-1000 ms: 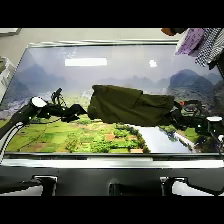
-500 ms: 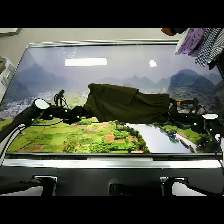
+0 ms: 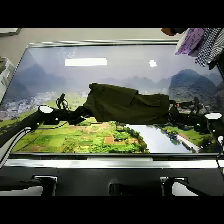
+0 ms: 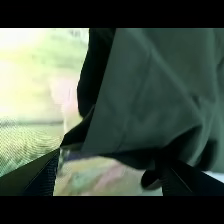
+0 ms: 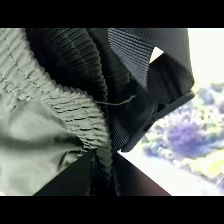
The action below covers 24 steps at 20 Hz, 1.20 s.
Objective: Fold the clothes and pants, and hang the long-sleeved shirts on hangers.
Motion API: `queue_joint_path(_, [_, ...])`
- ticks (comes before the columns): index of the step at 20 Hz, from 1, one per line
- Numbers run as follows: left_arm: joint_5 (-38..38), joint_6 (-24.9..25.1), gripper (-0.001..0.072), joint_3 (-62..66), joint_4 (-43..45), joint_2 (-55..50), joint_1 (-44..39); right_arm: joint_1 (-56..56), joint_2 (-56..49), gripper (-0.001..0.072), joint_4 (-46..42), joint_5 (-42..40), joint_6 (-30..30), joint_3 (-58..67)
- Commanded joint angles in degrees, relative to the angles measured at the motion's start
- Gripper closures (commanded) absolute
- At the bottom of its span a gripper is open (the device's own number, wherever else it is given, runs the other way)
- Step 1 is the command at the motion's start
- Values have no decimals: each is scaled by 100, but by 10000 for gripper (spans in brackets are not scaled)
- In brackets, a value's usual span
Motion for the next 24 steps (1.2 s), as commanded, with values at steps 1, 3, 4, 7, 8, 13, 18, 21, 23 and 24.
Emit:
queue_joint_path(1, [315, 208, 232, 17, -553, -103, -17, 7, 15, 662, -22, 190, 92, 4])
queue_joint_path(3, [273, 205, 639, 44, -553, -94, 26, 7, 57, 662, -55, 186, 127, 4])
queue_joint_path(4, [205, 208, 695, 52, -549, -85, 87, 7, 116, 663, -186, 181, 245, 7])
queue_joint_path(7, [-249, 205, 696, 105, -313, 15, 573, 7, 409, 663, -1259, 212, 1014, 90])
queue_joint_path(8, [-400, 203, 696, 127, -116, 98, 765, 7, 520, 663, -1696, 245, 1307, 157])
queue_joint_path(13, [-1217, 208, 696, 212, 389, 326, 1408, 7, 634, 663, -2192, 796, 1510, 487])
queue_joint_path(18, [-1401, 223, 560, 208, 483, 317, 1167, 7, 634, 663, -2192, 1143, 1403, 487])
queue_joint_path(21, [-1231, 225, 220, 208, 483, 299, 741, 7, 634, 663, -2192, 1095, 1403, 487])
queue_joint_path(23, [-1014, 221, 208, 208, 481, 155, 444, 7, 634, 663, -2190, 1051, 1405, 487])
queue_joint_path(24, [-920, 203, 209, 208, 476, 22, 315, 7, 634, 663, -2190, 1029, 1405, 487])
